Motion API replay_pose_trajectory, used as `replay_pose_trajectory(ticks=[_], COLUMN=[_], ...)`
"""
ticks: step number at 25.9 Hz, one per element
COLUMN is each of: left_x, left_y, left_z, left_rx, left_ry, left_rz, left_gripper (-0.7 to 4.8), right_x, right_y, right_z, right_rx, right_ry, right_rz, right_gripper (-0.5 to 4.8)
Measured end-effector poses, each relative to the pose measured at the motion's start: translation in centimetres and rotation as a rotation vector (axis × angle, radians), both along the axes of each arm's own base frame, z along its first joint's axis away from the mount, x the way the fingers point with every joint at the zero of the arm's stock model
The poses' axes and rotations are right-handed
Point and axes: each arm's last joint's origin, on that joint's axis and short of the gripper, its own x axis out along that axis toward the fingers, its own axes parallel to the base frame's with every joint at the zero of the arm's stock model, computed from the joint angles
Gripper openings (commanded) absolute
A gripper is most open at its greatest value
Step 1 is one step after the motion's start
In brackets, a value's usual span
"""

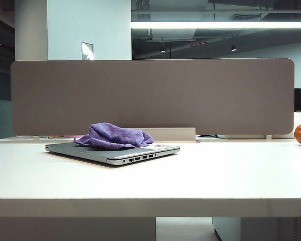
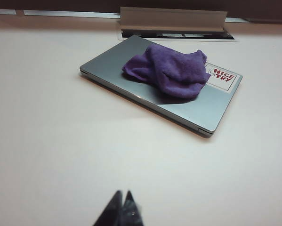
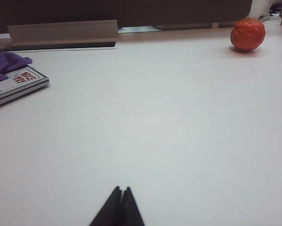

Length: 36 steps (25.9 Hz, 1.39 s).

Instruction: Pick up the purple rag and put it over the laptop.

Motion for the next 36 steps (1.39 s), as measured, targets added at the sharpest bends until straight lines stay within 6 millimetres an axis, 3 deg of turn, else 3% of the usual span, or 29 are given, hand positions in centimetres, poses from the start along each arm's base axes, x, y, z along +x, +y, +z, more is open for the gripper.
replay_pose_trajectory(ticks=[4,10,23,36], left_x=[0.1,1.4,2.0,1.6], left_y=[0.1,1.0,2.0,2.0], left_z=[-0.2,-3.5,-7.4,-8.7], left_rx=[0.018,0.005,-0.025,-0.011], left_ry=[-0.010,-0.063,-0.287,-0.340], left_rz=[0.017,0.152,0.252,0.229], left_gripper=[-0.06,-0.06,-0.06,-0.06], right_x=[0.0,0.0,0.0,0.0], right_y=[0.0,0.0,0.0,0.0], right_z=[0.0,0.0,0.0,0.0], right_rx=[0.000,0.000,0.000,0.000], right_ry=[0.000,0.000,0.000,0.000], right_rz=[0.000,0.000,0.000,0.000], right_gripper=[0.22,0.22,0.22,0.22])
